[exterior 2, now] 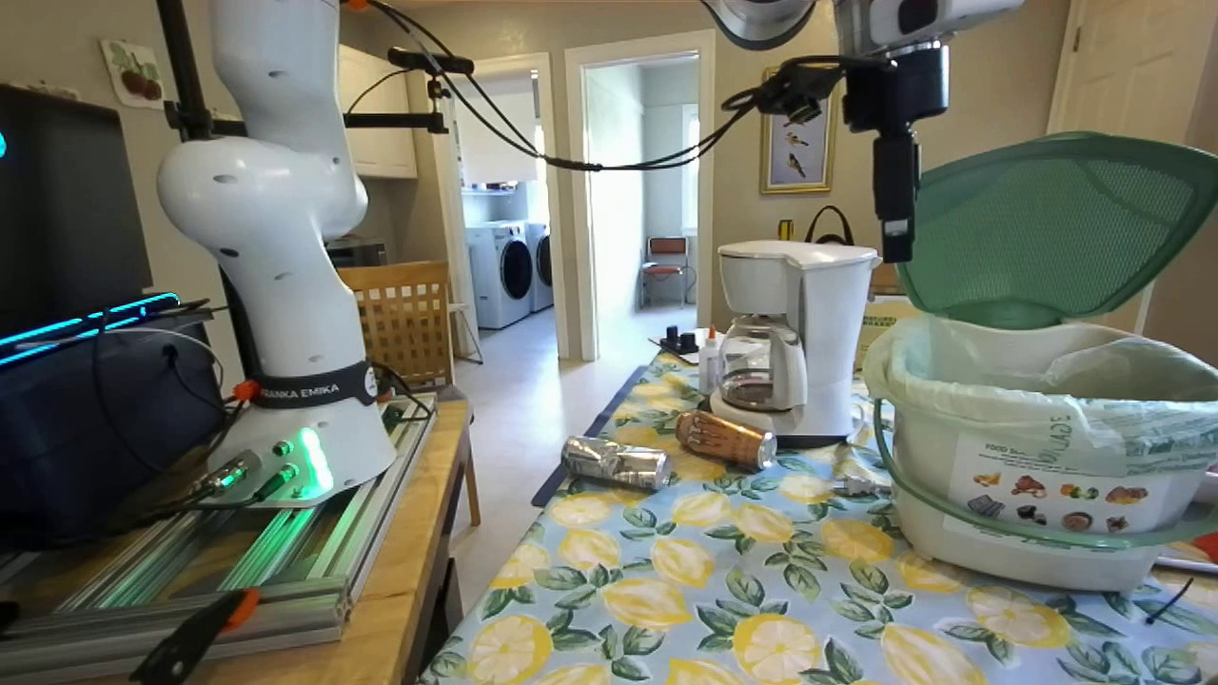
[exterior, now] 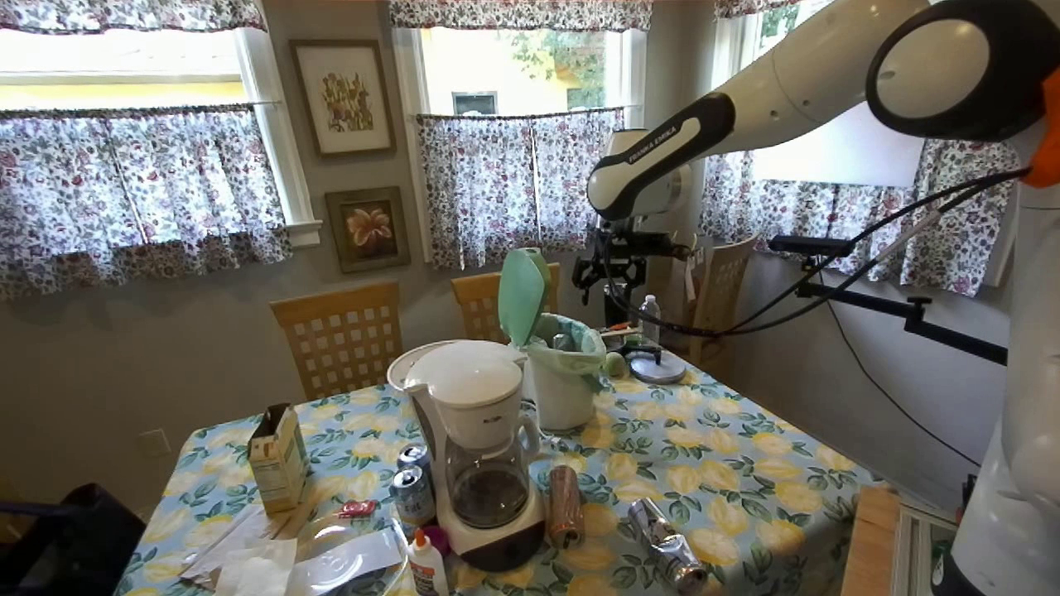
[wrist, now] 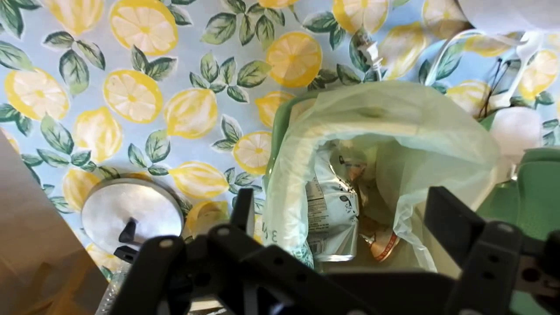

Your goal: Throw two cans into the bin

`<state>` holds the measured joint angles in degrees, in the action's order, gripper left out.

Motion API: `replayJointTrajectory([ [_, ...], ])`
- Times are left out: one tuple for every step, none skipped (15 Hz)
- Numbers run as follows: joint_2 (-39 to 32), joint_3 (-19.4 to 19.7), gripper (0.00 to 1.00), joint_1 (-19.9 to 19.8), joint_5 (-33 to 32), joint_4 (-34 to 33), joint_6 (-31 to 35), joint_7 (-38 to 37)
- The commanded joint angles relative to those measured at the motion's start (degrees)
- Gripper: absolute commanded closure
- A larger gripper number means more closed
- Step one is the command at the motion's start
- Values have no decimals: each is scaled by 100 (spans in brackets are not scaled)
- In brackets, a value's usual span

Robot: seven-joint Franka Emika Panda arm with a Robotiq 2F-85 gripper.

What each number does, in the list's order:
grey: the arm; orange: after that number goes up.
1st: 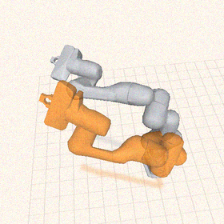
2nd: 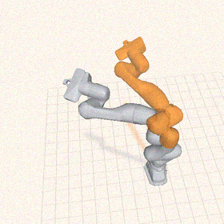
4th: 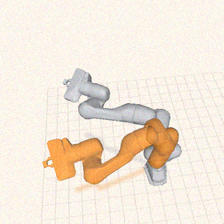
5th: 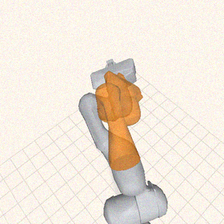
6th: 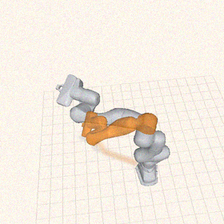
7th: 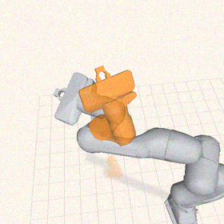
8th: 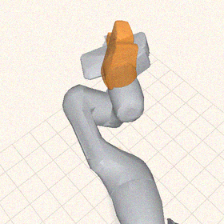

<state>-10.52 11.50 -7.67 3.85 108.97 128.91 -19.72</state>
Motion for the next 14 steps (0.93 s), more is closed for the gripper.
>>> replayJointTrajectory([
  [731,-57,0,27,-222,771,-59,55],
  [855,-74,0,30,-275,889,-81,65],
  [961,-93,0,29,-317,1007,-67,72],
  [1068,-114,0,34,-376,1119,-51,56],
  [1153,-136,0,34,-426,1212,-53,48],
  [1226,-160,0,31,-487,1297,-13,32],
  [875,-152,0,-17,-318,925,-59,19],
  [956,-170,0,-17,-356,1011,-58,19],
  [1014,-181,0,-18,-372,1072,-58,20],
  [1048,-185,0,-19,-379,1105,-57,20],
  [1061,-186,0,-20,-380,1114,-57,20],
  [1064,-186,0,-20,-381,1115,-57,20],
  [1064,-186,0,-20,-382,1117,-57,20],
  [1064,-186,0,-20,-382,1119,-57,20],
])
